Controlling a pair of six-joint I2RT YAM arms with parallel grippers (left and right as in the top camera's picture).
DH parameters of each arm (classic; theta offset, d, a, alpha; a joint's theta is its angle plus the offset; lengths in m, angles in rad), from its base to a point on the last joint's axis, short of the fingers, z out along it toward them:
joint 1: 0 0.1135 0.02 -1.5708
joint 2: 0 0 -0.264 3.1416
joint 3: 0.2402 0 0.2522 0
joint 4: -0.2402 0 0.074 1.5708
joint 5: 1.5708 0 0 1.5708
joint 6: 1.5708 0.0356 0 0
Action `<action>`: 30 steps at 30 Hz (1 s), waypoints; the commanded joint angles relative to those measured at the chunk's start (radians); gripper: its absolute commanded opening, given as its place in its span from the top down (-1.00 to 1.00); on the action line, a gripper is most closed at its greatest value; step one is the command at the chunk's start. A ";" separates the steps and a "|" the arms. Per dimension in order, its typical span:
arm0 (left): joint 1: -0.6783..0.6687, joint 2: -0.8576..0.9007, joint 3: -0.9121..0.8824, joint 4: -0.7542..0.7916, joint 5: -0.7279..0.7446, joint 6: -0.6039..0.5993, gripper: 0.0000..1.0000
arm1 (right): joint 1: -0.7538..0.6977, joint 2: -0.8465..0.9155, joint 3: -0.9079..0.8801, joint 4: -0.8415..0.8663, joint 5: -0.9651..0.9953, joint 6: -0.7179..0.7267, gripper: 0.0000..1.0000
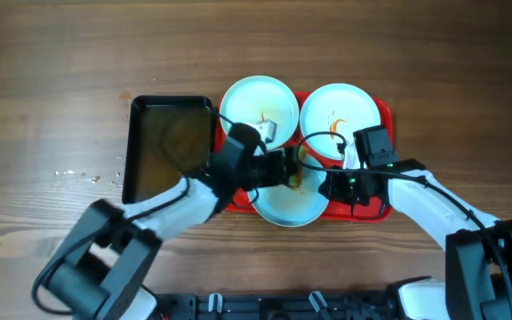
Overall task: Clean dirty plates on tray and stack at the side
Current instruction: 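Scrub the front plate with the sponge, then dip sponge in water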
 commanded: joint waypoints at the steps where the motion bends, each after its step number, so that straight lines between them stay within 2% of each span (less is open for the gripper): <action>1: -0.055 0.098 0.011 0.087 0.014 -0.199 0.92 | 0.005 0.015 -0.005 0.000 -0.008 0.005 0.70; 3: -0.078 0.150 0.011 0.125 0.015 -0.253 0.92 | 0.005 0.015 -0.005 0.002 -0.008 0.006 0.70; 8: -0.125 0.187 0.011 0.159 0.018 -0.254 0.92 | 0.005 0.015 -0.005 0.003 -0.008 0.005 0.70; 12: -0.096 0.187 0.011 0.016 -0.068 -0.240 0.92 | 0.005 0.015 -0.005 0.002 -0.008 0.003 0.70; 17: 0.010 0.109 0.011 -0.141 -0.107 -0.052 0.92 | 0.004 0.015 -0.005 0.002 -0.007 0.003 0.69; 23: 0.024 -0.020 0.011 -0.339 -0.227 0.090 0.92 | 0.004 0.015 -0.005 0.004 -0.007 0.003 0.69; 25: 0.024 -0.062 0.011 -0.344 -0.225 0.127 0.92 | 0.004 0.015 -0.005 0.004 -0.007 0.003 0.68; 27: 0.029 -0.160 0.011 -0.352 -0.243 0.181 0.92 | 0.004 0.015 -0.005 0.003 -0.008 0.003 0.58; 30: 0.080 -0.305 0.011 -0.439 -0.335 0.198 0.92 | 0.004 0.015 -0.005 0.008 -0.008 0.003 0.57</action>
